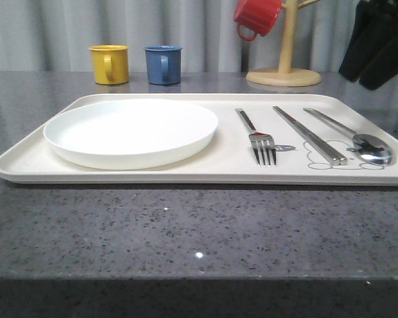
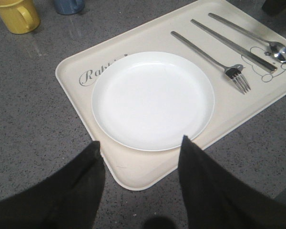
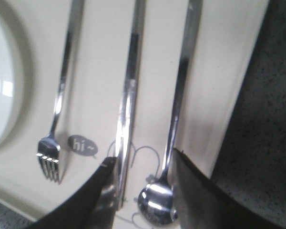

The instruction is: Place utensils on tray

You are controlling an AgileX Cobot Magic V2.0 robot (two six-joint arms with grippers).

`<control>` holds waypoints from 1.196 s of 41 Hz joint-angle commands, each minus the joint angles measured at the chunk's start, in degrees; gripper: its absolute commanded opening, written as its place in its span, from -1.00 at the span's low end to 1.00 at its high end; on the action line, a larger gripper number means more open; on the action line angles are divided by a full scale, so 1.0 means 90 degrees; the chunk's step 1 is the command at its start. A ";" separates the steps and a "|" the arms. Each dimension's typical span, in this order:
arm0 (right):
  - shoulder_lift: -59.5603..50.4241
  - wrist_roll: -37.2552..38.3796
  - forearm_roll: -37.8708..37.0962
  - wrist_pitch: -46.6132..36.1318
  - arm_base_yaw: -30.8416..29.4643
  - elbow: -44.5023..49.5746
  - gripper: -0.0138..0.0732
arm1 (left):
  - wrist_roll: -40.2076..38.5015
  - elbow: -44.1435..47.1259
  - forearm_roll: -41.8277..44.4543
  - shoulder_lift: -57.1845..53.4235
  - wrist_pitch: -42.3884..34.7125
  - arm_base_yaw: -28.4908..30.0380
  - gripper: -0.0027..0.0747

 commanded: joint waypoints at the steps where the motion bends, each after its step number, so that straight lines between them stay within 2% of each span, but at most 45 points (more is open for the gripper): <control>1: -0.0987 -0.0344 0.0060 0.0075 -0.0020 -0.0014 0.03 | -0.0069 -0.0164 -0.0071 0.0010 -0.0463 -0.0047 -0.03; 9: -0.2411 -0.0335 -0.0672 0.0235 -0.0020 0.0522 0.03 | -0.0069 -0.0164 -0.0071 0.0010 -0.0463 -0.0047 -0.03; 17: -0.3870 -0.0278 -0.0808 0.0186 -0.0020 0.1252 0.03 | -0.0069 -0.0164 -0.0071 0.0010 -0.0463 -0.0047 -0.03; 22: -0.4702 0.0162 -0.1217 0.0168 -0.0020 0.1669 0.03 | -0.0069 -0.0164 -0.0071 0.0010 -0.0463 -0.0047 -0.03; 29: -0.5644 0.0785 -0.2178 0.0806 -0.0020 0.1925 0.03 | -0.0069 -0.0164 -0.0071 0.0010 -0.0463 -0.0047 -0.03; 36: -0.6501 0.0790 -0.2087 0.0690 0.0032 0.2143 0.03 | -0.0069 -0.0164 -0.0071 0.0010 -0.0463 -0.0047 -0.03; 43: -0.7125 0.0790 -0.1876 0.0537 0.0707 0.2529 0.03 | -0.0069 -0.0164 -0.0071 0.0010 -0.0463 -0.0047 -0.03; 49: -0.7239 0.0844 -0.1852 0.0483 0.0866 0.2688 0.03 | -0.0069 -0.0164 -0.0071 0.0010 -0.0463 -0.0047 -0.03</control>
